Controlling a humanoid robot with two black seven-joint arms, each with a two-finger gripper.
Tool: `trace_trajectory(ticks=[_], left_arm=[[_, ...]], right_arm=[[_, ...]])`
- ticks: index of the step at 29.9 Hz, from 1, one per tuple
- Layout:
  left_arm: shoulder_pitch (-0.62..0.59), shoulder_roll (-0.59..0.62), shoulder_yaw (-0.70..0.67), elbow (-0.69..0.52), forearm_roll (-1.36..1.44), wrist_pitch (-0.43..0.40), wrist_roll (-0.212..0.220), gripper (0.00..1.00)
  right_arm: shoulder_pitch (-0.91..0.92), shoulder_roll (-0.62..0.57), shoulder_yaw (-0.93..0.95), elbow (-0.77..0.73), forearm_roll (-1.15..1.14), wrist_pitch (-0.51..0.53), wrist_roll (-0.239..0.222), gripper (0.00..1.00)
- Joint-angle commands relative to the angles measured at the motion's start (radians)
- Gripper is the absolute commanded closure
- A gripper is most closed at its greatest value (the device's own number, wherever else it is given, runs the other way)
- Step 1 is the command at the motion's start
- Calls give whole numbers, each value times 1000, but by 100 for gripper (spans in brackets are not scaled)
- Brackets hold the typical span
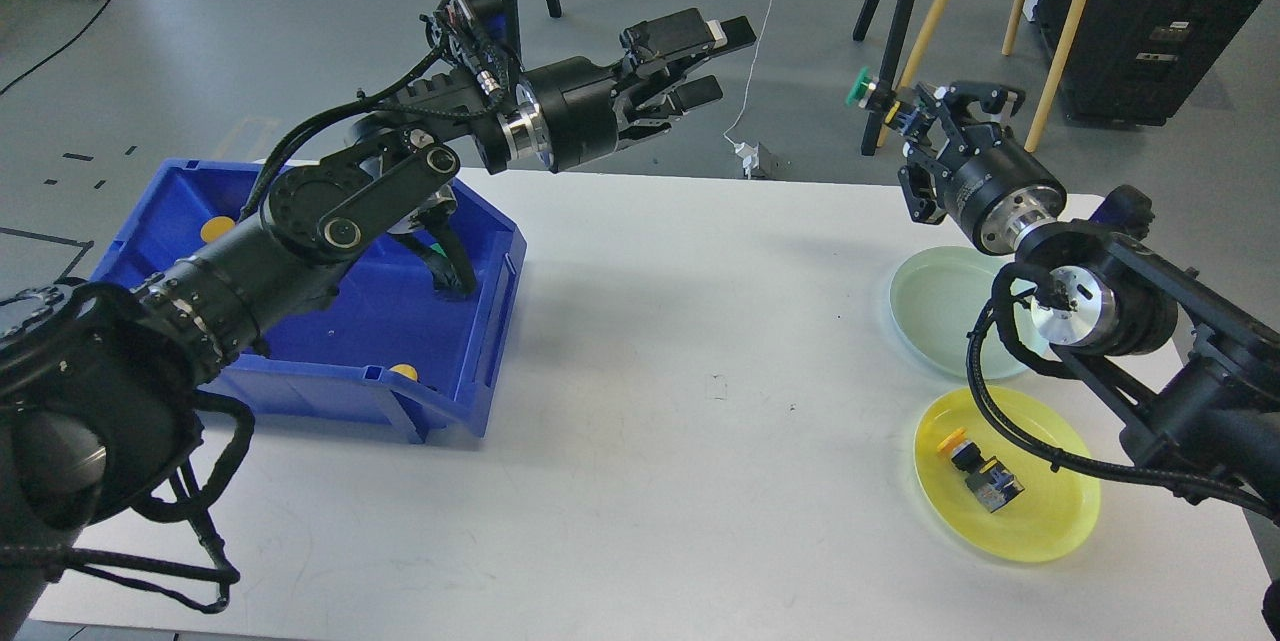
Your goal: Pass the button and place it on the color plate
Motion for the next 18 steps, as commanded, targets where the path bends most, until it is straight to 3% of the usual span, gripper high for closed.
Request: trace_trajectory(ticks=[1, 6, 7, 9, 10, 11, 12, 18], left_arm=[[0, -2, 0, 1, -1, 0, 0, 6], [0, -2, 0, 0, -1, 0, 0, 6], [0, 0, 0, 1, -1, 0, 0, 6], [0, -2, 0, 0, -1, 0, 0, 6], [0, -2, 0, 0, -1, 0, 0, 6], [0, -2, 0, 0, -1, 0, 0, 6], [1, -2, 0, 0, -1, 0, 0, 6], [20, 23, -6, 1, -66, 0, 0, 6]], right_arm=[[-9, 48, -87, -166, 3, -80, -87, 100], [-1, 72, -206, -257, 9, -80, -117, 99], [-3, 72, -207, -257, 9, -80, -124, 94], [-10, 72, -203, -271, 9, -80, -131, 68], [-10, 72, -198, -273, 9, -80, -131, 49], [-7, 72, -192, -271, 11, -80, -126, 15], [-9, 71, -187, -264, 11, -80, -120, 1], [-9, 43, -80, -238, 13, -80, -123, 0]])
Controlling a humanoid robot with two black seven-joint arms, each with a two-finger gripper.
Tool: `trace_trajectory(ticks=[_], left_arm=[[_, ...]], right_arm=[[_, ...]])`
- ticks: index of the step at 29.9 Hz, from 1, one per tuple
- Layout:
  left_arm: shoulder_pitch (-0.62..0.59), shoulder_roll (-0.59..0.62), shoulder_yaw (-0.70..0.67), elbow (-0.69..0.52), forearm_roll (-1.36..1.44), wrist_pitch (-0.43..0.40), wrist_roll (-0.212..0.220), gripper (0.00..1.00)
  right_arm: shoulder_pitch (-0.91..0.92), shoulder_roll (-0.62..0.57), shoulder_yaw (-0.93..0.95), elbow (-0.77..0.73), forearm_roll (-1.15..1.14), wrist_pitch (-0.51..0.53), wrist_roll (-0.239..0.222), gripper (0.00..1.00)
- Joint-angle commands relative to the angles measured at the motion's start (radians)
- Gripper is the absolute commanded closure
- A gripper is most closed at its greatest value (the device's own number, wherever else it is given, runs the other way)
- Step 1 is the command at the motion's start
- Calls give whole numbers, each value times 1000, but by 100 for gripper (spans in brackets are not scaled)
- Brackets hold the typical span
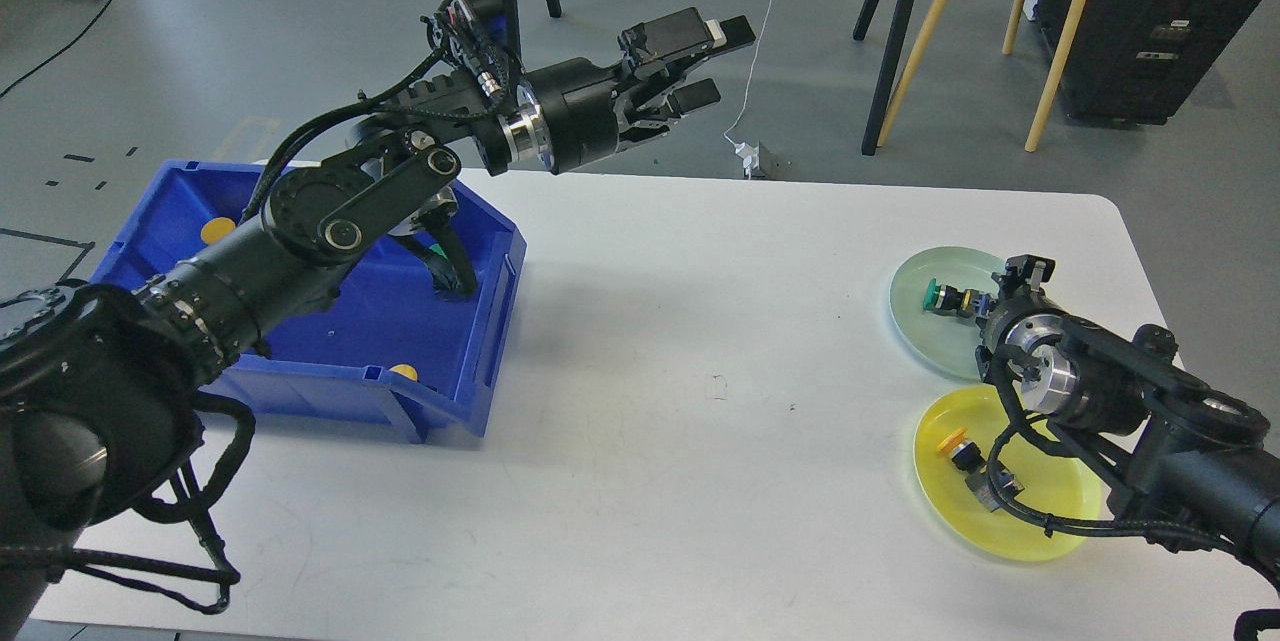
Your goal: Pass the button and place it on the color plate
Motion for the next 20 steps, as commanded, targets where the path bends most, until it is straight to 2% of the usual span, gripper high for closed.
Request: trace_trajectory(ticks=[1, 4, 5, 7, 11, 12, 16, 20], left_arm=[[24, 29, -3, 1, -70, 0, 0, 6], [33, 113, -3, 1, -170, 0, 0, 6], [33, 135, -3, 1, -207, 0, 0, 6], [35, 171, 0, 3, -289, 0, 0, 6], [59, 208, 2, 16, -415, 0, 0, 2], [67, 210, 0, 16, -437, 0, 0, 1], [98, 208, -1, 16, -514, 0, 0, 1], [101, 199, -3, 16, -518, 0, 0, 0]], right_arm=[[1, -32, 78, 43, 0, 0, 0, 0], [4, -108, 153, 136, 0, 0, 0, 0], [3, -129, 176, 167, 0, 47, 1, 0], [3, -174, 230, 206, 0, 284, 11, 0], [-3, -192, 383, 195, -1, 860, 69, 0], [-3, -192, 408, 184, 0, 977, 72, 0], [46, -171, 416, 72, 3, 977, 72, 0], [104, -111, 379, 51, 6, 977, 74, 0]])
